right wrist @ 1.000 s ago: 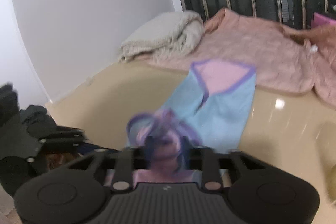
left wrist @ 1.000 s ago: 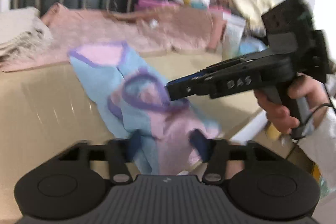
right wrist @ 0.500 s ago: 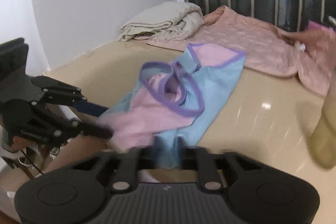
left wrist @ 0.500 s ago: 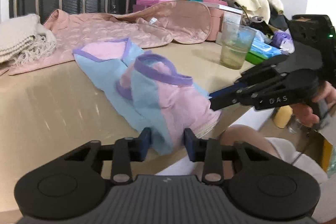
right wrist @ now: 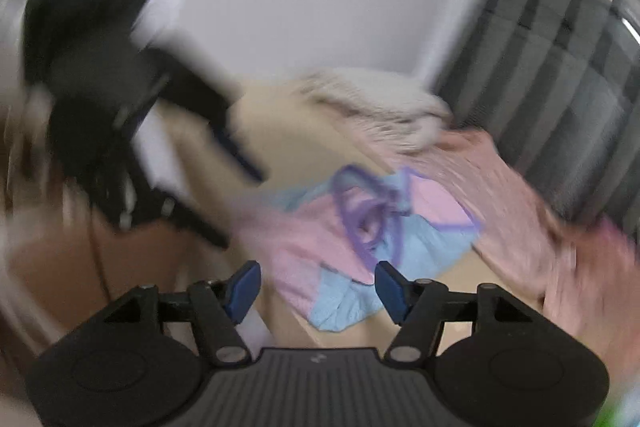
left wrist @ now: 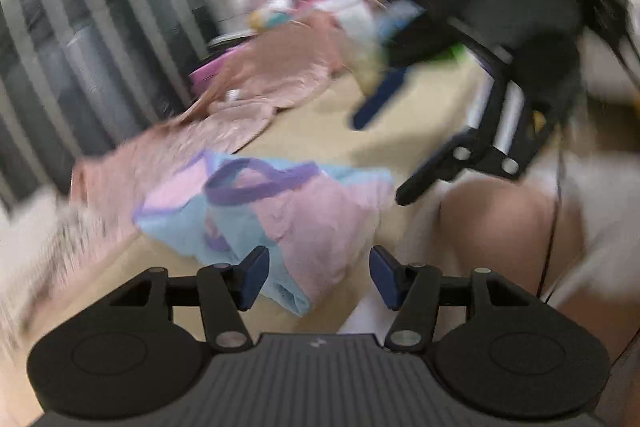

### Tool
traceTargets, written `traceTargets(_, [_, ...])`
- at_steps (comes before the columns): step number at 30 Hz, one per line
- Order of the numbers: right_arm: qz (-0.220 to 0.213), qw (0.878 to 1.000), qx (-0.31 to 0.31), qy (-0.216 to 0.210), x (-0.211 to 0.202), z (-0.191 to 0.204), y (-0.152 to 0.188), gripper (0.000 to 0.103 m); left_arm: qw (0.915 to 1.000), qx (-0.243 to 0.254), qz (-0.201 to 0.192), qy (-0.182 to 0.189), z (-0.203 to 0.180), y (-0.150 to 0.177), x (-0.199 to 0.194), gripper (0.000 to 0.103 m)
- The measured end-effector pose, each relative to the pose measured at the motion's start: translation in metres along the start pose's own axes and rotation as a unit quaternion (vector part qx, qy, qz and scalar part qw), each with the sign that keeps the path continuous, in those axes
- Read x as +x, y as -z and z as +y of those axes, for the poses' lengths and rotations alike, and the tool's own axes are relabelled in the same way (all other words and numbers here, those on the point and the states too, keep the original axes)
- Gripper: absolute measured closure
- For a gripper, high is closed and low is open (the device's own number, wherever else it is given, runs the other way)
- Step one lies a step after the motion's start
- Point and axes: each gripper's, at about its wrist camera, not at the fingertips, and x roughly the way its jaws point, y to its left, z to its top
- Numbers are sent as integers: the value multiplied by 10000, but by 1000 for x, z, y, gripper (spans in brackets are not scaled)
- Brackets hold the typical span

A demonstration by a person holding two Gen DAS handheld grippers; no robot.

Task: Fold clothes

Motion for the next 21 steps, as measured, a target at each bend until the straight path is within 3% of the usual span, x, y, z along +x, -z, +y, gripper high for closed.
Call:
traceTargets(2, [203,9974,-691,-22,16,6,-2,52,9983,573,61,-42,-9,1,10,47])
traceTargets(4, [380,9947,-944,-162,25,8,-5,63,9964,836,137,-56,-12,2,18,52])
traceTargets(5, [443,9944,-913,-290,26,8,-6,74,9960,864,208,-53,-11,3,22,59])
traceTargets(9, [520,9950,-732,-439,27,11,-5,85,9967,768,256,-48,-10,10,24,66])
traceTargets(11, [464,9964,-441,-553,17,9,-6,94,9972,696,269,5,-9,9,17,81])
traceTargets(13, [389,9967,-161,-699,6,6,-8,95,9972,501,335,432,-2,1,2,94])
traceTargets(16, [145,9932,225,-1135,-21,-7,-16,96,9929,140,310,1143,17,-13,-24,94])
traceTargets(21, [-275,9765,1124,-1817,-40,-65,-27,96,9807,-802,156,1777,84,-32,-23,94])
